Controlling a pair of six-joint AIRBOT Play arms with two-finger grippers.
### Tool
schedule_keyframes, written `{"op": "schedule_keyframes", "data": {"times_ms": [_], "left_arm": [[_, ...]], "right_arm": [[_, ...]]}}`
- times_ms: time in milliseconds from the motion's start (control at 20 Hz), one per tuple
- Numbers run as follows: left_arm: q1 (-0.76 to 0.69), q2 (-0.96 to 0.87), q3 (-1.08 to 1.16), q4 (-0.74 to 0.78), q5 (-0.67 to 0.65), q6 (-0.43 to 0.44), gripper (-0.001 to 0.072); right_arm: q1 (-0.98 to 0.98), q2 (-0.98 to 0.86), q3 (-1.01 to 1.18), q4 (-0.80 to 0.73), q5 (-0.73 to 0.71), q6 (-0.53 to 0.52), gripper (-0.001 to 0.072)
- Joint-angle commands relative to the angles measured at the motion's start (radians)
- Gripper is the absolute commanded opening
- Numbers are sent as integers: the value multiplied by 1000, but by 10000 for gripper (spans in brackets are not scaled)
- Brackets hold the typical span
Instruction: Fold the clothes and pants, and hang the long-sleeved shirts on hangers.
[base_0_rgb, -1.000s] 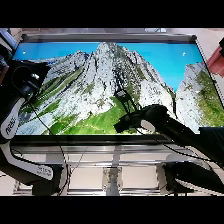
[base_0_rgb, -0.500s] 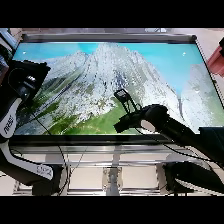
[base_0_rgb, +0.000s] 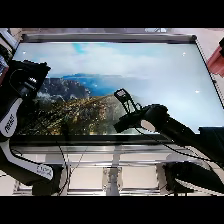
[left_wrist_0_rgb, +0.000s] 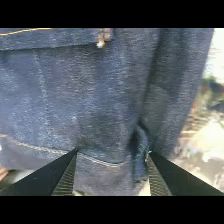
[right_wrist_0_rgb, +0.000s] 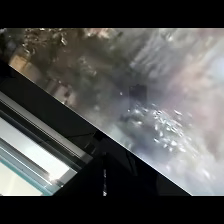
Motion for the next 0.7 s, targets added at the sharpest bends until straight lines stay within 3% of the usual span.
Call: {"op": "schedule_keyframes", "data": {"times_ms": [0,50,300,350,400,650], "left_arm": [[1,-1,1,56,-4,-22,405],[1,0,1,56,-4,-21,334],[1,0,1,68,-3,-38,321],[1,0,1,74,-4,-46,236],[1,0,1,74,-4,-46,220],[1,0,1,75,-16,-43,221]], "right_arm": [[0,0,0,0,-14,0,14],[0,0,0,0,-14,0,14],[0,0,0,0,-14,0,14],[0,0,0,0,-14,0,14],[0,0,0,0,-14,0,14],[0,0,0,0,-16,0,14]]}}
